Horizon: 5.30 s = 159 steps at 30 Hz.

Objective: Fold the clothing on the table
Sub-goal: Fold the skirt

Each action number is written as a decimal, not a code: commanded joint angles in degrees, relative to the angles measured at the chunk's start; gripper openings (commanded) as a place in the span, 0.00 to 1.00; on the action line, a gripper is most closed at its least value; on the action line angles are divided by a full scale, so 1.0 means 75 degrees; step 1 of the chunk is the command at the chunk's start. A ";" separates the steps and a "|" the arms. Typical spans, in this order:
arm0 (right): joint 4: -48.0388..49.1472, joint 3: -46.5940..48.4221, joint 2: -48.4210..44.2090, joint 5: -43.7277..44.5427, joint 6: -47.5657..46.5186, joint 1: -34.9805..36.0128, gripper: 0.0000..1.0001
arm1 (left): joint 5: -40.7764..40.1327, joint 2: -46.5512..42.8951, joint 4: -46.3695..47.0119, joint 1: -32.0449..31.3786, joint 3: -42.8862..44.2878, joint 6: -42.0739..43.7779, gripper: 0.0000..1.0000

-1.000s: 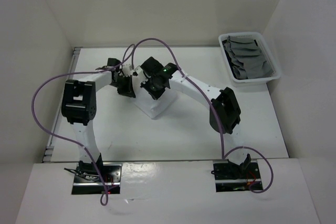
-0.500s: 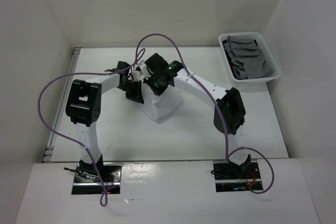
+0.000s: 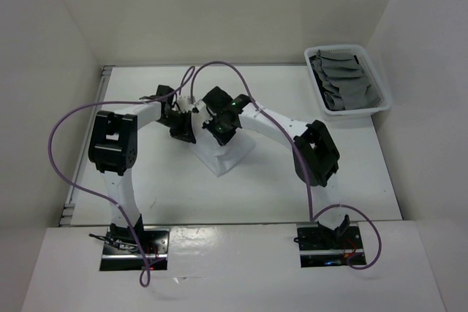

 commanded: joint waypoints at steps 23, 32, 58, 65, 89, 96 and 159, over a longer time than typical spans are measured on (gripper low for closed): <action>0.0294 0.1356 0.0943 0.0146 0.0180 0.0593 0.63 | 0.0471 -0.0239 -0.0201 -0.0030 0.0050 0.0395 0.07; 0.0459 0.0994 -0.0239 0.0335 0.0180 0.0593 0.67 | 0.0541 -0.0309 -0.0201 -0.0030 -0.0020 0.0395 0.10; 0.1912 -0.3237 -0.4916 0.0088 -0.0266 -0.1762 0.84 | 0.1616 -0.2548 -0.1665 -0.1013 0.0484 0.2210 0.94; 0.1912 -0.3459 -0.5139 0.0158 -0.0266 -0.1832 0.85 | 0.2089 -0.1355 -0.1819 -0.1518 0.0589 0.2574 0.94; 0.2052 -0.3765 -0.5279 0.0006 -0.0266 -0.1903 0.85 | 0.1545 -0.2067 -0.1981 -0.1763 0.0670 0.2375 0.95; 0.2052 -0.3765 -0.5360 0.0006 -0.0266 -0.1903 0.85 | 0.2837 -0.1342 -0.2977 -0.2315 0.0999 0.3451 0.95; 0.1876 -0.5732 -1.0151 0.0510 0.0871 -0.5862 0.99 | -0.4520 -0.8460 -0.1083 -0.0090 -0.0931 0.0360 1.00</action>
